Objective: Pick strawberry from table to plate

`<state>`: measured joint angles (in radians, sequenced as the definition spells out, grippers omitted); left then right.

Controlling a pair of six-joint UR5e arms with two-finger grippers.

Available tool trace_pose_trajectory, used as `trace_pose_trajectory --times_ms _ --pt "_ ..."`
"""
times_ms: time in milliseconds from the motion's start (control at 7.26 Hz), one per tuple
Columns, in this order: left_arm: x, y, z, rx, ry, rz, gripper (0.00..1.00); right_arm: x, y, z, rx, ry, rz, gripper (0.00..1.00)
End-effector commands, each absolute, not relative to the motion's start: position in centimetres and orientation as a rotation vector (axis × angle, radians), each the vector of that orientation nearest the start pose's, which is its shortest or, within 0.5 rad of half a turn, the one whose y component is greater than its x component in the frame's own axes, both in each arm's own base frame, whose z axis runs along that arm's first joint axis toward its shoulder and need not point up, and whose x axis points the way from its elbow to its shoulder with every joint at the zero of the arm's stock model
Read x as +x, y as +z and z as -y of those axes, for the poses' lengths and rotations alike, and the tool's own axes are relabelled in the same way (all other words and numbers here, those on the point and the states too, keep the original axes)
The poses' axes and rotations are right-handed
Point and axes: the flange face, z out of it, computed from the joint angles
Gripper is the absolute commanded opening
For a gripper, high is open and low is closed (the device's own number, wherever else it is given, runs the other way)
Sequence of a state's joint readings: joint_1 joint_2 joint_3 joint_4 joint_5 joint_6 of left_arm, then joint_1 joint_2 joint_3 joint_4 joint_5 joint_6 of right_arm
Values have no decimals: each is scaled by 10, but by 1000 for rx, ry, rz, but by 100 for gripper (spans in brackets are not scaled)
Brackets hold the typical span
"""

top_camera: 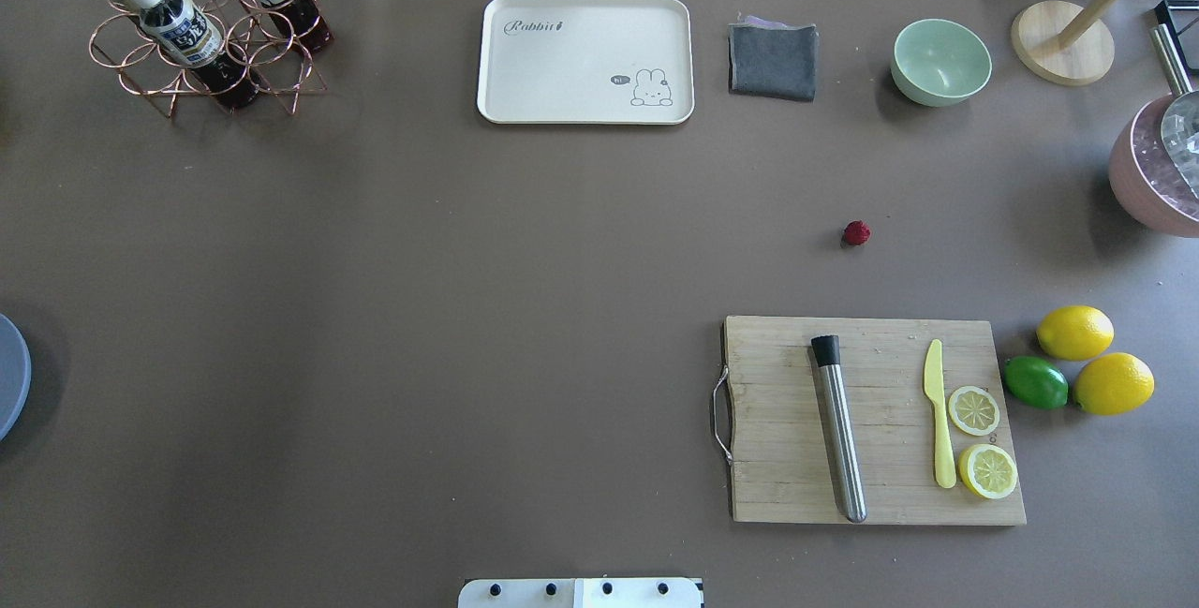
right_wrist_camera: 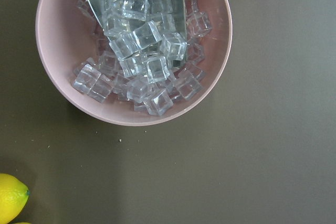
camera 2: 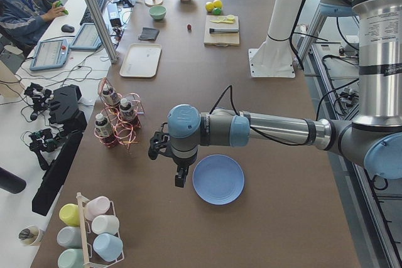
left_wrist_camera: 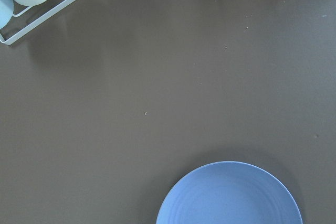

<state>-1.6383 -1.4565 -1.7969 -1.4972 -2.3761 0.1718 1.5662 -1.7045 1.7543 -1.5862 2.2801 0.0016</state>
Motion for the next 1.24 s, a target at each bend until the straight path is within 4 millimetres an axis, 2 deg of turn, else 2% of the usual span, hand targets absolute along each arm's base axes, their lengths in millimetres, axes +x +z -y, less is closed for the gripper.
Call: trace_pose_trajectory --times_ms 0,964,1101 --pt "-91 606 439 136 116 -794 99 68 637 437 31 -12 709 100" --pt "-92 592 448 202 143 -785 99 66 636 438 32 -17 721 100" --pt "-93 596 447 220 149 -784 99 66 637 438 31 -17 722 100"
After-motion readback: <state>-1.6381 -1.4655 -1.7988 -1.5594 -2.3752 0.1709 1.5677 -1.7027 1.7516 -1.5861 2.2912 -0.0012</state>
